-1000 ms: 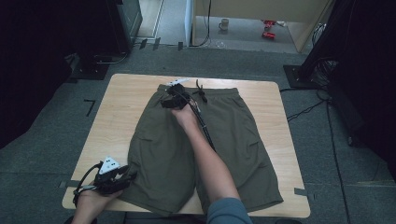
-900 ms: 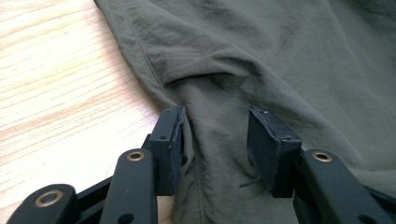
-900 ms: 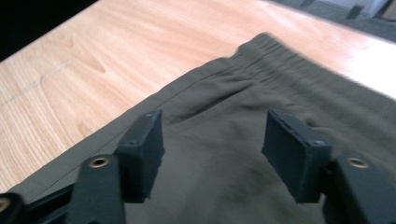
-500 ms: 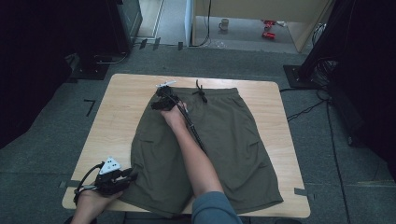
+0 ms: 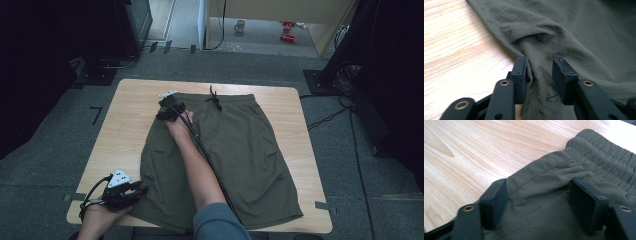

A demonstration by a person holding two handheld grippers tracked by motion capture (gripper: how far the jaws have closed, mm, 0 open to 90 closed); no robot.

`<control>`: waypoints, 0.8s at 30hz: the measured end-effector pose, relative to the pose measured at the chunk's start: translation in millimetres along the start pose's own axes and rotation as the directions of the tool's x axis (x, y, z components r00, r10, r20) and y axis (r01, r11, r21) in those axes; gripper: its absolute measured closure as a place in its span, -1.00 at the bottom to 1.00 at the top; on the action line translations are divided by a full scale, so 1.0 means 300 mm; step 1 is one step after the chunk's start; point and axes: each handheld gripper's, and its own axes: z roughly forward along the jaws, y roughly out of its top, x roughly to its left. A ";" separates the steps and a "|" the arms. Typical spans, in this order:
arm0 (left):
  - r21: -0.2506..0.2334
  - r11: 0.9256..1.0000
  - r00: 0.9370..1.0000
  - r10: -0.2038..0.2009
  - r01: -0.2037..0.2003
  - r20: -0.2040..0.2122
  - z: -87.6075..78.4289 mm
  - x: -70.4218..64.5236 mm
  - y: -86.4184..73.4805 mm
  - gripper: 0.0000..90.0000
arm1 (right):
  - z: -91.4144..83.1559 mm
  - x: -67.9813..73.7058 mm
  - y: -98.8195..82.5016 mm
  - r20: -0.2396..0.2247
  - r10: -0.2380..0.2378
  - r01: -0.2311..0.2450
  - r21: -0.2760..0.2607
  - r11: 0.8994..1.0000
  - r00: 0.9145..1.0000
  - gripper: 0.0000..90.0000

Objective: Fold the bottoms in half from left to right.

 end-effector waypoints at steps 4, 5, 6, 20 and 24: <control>0.012 1.000 1.000 -0.009 0.009 0.011 -0.004 -0.005 -0.002 0.63 | -0.003 -0.005 -0.011 0.016 0.015 -0.014 -0.034 0.999 1.000 -0.08; 0.012 1.000 1.000 -0.009 0.009 0.011 -0.004 -0.005 -0.002 0.68 | -0.003 -0.005 -0.011 0.016 0.015 -0.014 -0.034 0.999 1.000 -0.08; 0.016 1.000 1.000 -0.018 0.017 0.014 -0.005 -0.004 -0.002 0.73 | -0.005 -0.010 -0.012 0.023 0.021 -0.020 -0.038 0.999 0.999 0.03; 0.045 0.999 0.999 -0.009 0.007 0.048 0.009 -0.018 0.015 0.94 | -0.033 -0.021 -0.032 0.034 -0.039 0.040 -0.036 0.999 0.999 0.95; 0.028 0.999 0.998 -0.019 0.017 0.064 0.007 -0.019 0.024 0.95 | -0.041 -0.032 -0.028 0.047 -0.040 0.041 -0.012 0.999 0.998 0.97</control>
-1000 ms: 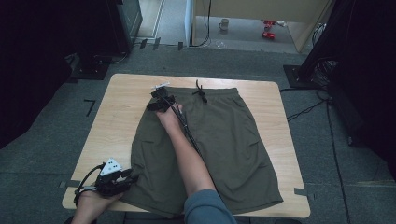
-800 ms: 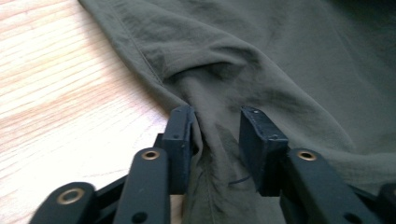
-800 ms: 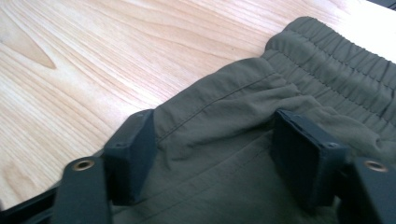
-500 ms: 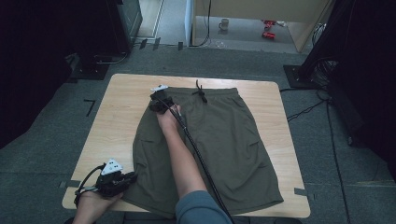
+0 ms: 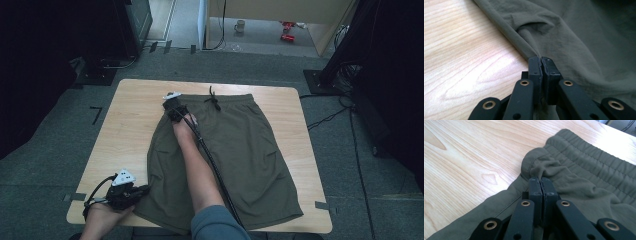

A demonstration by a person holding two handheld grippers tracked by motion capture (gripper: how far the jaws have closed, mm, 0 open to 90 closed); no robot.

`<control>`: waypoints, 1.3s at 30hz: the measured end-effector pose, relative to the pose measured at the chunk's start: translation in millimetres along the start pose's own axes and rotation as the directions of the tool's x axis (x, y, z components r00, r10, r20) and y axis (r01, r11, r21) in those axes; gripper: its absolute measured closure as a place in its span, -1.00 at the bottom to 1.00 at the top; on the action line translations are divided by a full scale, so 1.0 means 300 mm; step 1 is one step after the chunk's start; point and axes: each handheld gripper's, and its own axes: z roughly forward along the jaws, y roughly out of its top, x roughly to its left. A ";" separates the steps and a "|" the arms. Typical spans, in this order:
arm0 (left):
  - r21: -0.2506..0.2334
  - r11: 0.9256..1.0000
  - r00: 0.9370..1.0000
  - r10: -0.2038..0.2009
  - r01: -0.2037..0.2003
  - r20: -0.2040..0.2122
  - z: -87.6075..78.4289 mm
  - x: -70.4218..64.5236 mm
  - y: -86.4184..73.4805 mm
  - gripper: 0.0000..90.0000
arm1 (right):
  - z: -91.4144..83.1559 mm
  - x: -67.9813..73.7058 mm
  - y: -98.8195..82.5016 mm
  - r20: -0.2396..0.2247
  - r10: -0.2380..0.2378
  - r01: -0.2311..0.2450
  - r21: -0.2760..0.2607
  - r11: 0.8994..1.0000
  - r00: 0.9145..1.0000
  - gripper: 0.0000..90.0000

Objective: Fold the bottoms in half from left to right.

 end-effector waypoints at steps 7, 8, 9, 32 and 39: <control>-0.034 0.999 0.999 -0.039 0.041 0.034 -0.034 0.020 0.044 0.98 | -0.010 -0.009 0.049 -0.045 0.118 -0.116 0.033 0.993 0.992 0.98; -0.037 0.998 0.998 -0.054 0.056 0.039 -0.040 0.026 0.051 0.98 | -0.014 -0.006 0.060 -0.045 0.129 -0.128 0.027 0.991 0.991 0.98; -0.049 0.997 0.998 -0.055 0.057 0.035 -0.050 0.031 0.057 0.98 | -0.017 -0.005 0.073 -0.046 0.136 -0.135 0.022 0.991 0.990 0.98; -0.177 0.981 0.986 0.101 -0.077 0.130 -0.049 -0.144 0.210 1.00 | -0.235 -0.198 0.142 -0.102 0.138 -0.140 -0.013 0.990 0.985 0.97; -0.166 0.978 0.973 0.157 -0.129 0.170 -0.003 -0.228 0.298 1.00 | -0.298 -0.327 0.076 -0.074 0.165 -0.165 0.005 0.986 0.984 0.97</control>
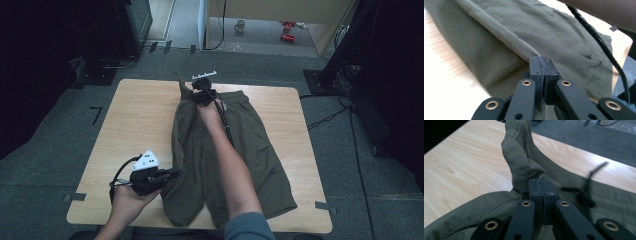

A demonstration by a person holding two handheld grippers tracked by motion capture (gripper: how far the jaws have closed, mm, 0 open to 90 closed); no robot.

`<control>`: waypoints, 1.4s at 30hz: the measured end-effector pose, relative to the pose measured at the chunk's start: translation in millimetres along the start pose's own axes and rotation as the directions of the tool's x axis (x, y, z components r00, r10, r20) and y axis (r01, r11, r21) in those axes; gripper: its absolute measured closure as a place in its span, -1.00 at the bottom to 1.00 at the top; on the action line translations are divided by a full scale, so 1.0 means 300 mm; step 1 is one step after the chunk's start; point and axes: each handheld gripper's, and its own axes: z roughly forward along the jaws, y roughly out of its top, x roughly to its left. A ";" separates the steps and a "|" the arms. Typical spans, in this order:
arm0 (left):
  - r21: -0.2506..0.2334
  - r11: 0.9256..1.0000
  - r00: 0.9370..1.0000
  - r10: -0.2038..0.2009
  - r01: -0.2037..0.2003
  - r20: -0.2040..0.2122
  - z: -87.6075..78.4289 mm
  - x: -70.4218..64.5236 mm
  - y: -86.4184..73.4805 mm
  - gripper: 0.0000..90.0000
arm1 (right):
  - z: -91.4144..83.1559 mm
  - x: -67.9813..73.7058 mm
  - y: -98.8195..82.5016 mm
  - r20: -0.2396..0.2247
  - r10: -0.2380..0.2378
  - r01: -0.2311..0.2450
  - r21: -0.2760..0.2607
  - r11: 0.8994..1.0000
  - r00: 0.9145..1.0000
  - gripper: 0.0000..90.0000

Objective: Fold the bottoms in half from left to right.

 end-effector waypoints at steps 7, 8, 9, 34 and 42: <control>0.033 0.998 0.998 0.046 -0.047 0.048 0.106 -0.058 0.065 1.00 | -0.055 -0.100 -0.028 0.015 0.034 -0.034 0.005 0.999 0.999 0.97; 0.036 0.998 0.997 0.051 -0.053 0.055 0.120 -0.065 0.072 1.00 | -0.063 -0.113 -0.032 0.019 0.035 -0.035 0.004 0.999 0.999 0.97; 0.039 0.997 0.996 0.057 -0.059 0.062 0.135 -0.073 0.078 1.00 | -0.070 -0.125 -0.038 0.023 0.040 -0.041 0.006 0.999 0.999 0.97; 0.241 0.958 0.981 0.122 -0.155 0.148 0.475 -0.192 0.054 0.99 | -0.102 -0.390 -0.228 0.146 0.103 -0.117 0.091 0.989 0.984 0.96; 0.295 0.943 0.984 0.121 -0.155 0.132 0.497 -0.151 0.015 0.99 | -0.065 -0.401 -0.270 0.164 0.079 -0.101 0.135 0.986 0.983 0.96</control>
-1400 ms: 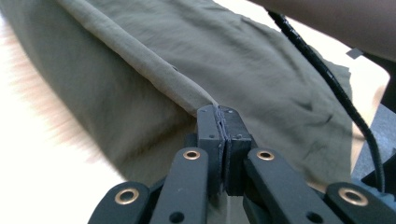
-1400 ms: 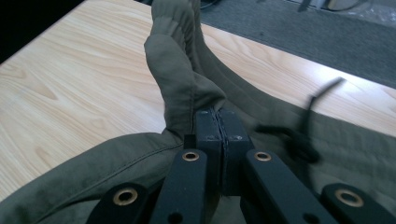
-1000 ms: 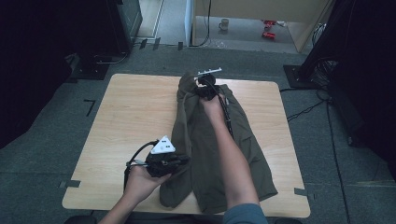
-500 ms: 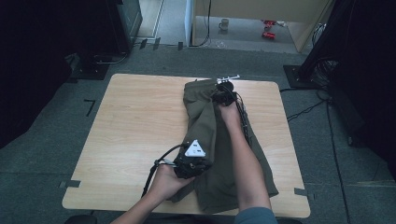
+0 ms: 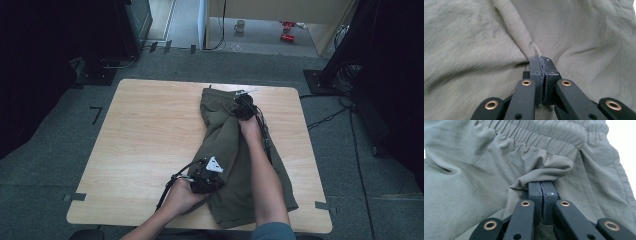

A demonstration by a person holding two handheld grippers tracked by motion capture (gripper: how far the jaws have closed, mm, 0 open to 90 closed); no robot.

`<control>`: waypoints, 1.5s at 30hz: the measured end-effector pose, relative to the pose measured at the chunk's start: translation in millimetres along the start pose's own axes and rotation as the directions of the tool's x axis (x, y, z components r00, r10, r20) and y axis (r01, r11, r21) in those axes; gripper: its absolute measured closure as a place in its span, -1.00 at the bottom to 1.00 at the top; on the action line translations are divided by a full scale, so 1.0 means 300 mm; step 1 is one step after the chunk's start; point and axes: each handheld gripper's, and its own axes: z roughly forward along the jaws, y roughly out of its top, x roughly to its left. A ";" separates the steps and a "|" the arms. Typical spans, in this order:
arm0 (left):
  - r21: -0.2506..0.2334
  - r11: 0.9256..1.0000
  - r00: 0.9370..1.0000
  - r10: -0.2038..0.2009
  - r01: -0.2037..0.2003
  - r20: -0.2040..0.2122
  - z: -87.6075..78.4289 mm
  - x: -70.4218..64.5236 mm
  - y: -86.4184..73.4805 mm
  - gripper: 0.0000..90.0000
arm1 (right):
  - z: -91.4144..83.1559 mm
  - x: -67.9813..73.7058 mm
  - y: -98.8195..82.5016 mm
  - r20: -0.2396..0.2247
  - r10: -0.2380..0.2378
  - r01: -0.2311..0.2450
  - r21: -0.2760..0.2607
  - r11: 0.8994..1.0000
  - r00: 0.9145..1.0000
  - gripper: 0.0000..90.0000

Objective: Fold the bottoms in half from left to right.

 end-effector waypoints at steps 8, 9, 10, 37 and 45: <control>0.019 1.000 1.000 -0.019 0.020 -0.021 -0.050 0.073 -0.031 0.99 | 0.018 0.021 -0.006 0.013 -0.023 0.023 0.004 1.000 1.000 0.96; 0.022 0.999 0.999 -0.023 0.023 -0.033 -0.060 0.086 -0.037 0.99 | 0.018 0.021 -0.006 0.013 -0.023 0.023 0.004 1.000 1.000 0.96; 0.024 0.999 0.999 -0.026 0.027 -0.044 -0.071 0.101 -0.043 0.99 | 0.019 0.024 -0.005 0.012 -0.025 0.025 0.003 1.000 1.000 0.96; -0.036 0.969 0.920 -0.242 0.243 -0.308 -0.333 0.464 -0.225 0.98 | 0.058 0.129 0.009 -0.030 -0.009 0.008 -0.039 0.999 0.999 0.96; -0.090 0.974 0.939 -0.225 0.209 -0.259 -0.407 0.373 -0.195 0.99 | 0.054 0.121 0.015 -0.037 -0.008 0.007 -0.021 1.000 0.999 0.95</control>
